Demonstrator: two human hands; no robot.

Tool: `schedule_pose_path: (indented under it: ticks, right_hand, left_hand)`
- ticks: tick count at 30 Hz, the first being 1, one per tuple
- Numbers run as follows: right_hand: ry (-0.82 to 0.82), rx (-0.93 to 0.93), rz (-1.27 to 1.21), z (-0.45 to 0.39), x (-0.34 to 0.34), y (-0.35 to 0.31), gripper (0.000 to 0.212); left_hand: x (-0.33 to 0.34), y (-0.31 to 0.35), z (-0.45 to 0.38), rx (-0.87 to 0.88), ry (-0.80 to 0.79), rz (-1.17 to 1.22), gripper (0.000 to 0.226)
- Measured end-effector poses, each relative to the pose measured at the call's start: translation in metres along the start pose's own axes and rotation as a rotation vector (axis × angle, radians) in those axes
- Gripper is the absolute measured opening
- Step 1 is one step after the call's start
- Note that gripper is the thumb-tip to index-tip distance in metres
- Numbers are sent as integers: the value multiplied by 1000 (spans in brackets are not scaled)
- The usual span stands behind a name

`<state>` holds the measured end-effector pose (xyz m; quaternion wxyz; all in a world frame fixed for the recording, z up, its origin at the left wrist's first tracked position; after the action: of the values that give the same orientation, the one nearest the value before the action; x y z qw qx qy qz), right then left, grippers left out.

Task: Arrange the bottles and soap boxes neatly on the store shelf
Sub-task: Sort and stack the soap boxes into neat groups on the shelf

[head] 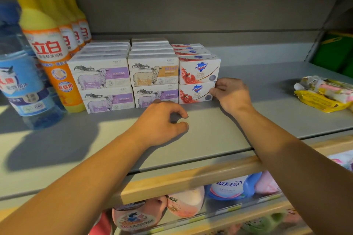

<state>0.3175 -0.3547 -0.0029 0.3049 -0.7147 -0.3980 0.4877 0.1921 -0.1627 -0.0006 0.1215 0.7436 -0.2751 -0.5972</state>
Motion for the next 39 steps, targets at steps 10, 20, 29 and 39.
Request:
schedule_pose_path:
  ticks: [10,20,29,39]
  right_hand:
    - [-83,-89,193,7,14,-15,47]
    - [-91,-79,253,6,18,-16,58]
    - [85,-282,26,1,-14,-65,83]
    - [81,-359,155,1,5,-81,56]
  left_hand:
    - [0,1,0,-4,1,-7,25]
    - [1,2,-1,4,-1,-22,26]
    - [2,-1,0,5,-1,-49,30]
    - [1,-2,-1,3,-7,-54,33]
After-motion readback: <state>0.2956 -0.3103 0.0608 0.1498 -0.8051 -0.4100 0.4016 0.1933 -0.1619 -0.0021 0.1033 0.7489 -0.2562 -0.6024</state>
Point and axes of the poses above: each hand's wrist, its own z-axis away from the middle knuckle, its own x-axis out of the palm, y = z × x, the point moved 8 cm from there along -z, towards the middle knuckle, and after that the axes turned 1 degree about -z, right-handed, at the moved point
